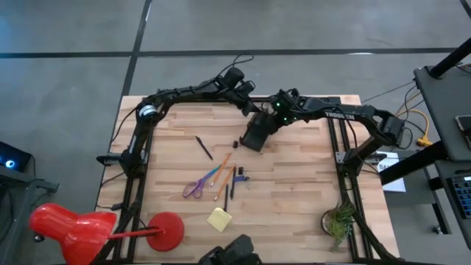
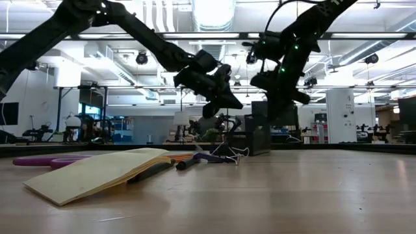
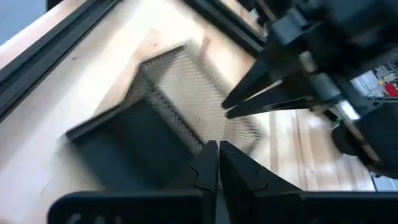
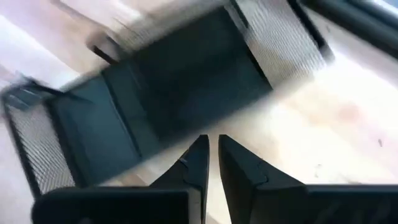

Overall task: Pick and place office supplies into organizer
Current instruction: Prepare the black desk organizer on the table

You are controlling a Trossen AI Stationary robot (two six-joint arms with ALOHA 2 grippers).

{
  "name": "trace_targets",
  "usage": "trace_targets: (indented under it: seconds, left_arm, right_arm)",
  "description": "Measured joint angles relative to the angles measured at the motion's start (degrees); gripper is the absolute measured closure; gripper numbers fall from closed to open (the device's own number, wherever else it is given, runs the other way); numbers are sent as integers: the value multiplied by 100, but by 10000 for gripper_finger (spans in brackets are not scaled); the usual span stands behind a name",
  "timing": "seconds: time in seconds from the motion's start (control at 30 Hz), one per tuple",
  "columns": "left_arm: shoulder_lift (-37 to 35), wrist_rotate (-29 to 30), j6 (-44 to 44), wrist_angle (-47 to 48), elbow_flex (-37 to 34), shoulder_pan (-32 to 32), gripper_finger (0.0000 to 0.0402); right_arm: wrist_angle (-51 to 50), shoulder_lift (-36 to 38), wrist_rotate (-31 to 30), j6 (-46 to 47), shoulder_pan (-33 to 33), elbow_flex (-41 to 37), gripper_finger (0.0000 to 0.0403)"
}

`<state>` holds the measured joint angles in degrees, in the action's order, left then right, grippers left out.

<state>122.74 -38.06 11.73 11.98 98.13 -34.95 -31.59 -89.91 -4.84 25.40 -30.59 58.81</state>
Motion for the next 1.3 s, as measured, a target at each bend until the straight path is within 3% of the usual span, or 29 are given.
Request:
trace_targets:
  seconds: [0.27,0.43,0.53,0.77,0.97,1.3]
  left_arm:
    - [-85,32,2,86,20,131,401]
    - [-238,494,-190,114,13,-95,401]
    - [-207,793,-392,582,-48,-250,401]
    - [-201,825,-1264,2402,-219,-366,401]
    - [-201,815,-1462,2989,-332,-10,401]
    - [-214,817,-1309,2652,-556,674,401]
  right_arm:
    - [-466,449,-547,103,120,-95,374]
    - [-412,754,-575,156,118,-99,374]
    - [-424,810,-484,342,122,-99,374]
    - [-420,833,-155,425,201,-97,374]
    - [-419,830,-227,411,195,-99,374]
    - [50,544,-262,242,12,-125,374]
